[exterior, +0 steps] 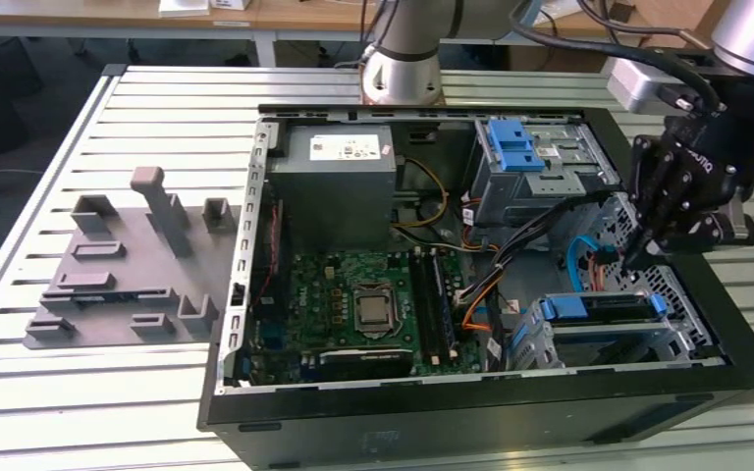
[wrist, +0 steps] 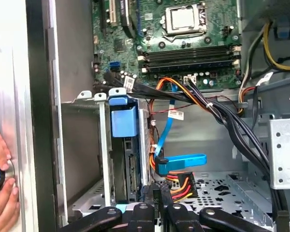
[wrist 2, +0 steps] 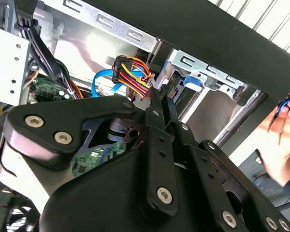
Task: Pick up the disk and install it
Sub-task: 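Insert the first disk wire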
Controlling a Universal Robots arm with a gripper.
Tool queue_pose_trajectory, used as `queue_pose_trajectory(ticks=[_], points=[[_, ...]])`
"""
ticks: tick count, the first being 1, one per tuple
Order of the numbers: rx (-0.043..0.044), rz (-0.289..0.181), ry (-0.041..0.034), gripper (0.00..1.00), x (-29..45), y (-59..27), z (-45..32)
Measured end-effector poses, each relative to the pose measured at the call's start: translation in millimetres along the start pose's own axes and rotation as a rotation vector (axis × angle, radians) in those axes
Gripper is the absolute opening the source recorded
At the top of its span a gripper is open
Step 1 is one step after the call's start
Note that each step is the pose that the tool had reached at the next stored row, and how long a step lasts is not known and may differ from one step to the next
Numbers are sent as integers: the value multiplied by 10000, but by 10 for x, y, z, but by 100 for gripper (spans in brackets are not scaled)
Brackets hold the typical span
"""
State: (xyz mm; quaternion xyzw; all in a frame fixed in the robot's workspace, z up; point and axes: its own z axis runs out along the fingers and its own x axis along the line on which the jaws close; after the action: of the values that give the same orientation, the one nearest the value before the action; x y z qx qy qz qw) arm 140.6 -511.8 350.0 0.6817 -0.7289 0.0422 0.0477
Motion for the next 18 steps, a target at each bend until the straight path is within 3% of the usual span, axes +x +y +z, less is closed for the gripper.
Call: queue_pose_trajectory(ticks=[2,5,6,7,18], points=[[28,-81,-57,17,6,0,7],[42,-128,-348,17,15,0,16],[44,-147,-422,17,20,1,19],[48,-173,-451,17,27,4,24],[145,-532,-458,17,184,29,64]])
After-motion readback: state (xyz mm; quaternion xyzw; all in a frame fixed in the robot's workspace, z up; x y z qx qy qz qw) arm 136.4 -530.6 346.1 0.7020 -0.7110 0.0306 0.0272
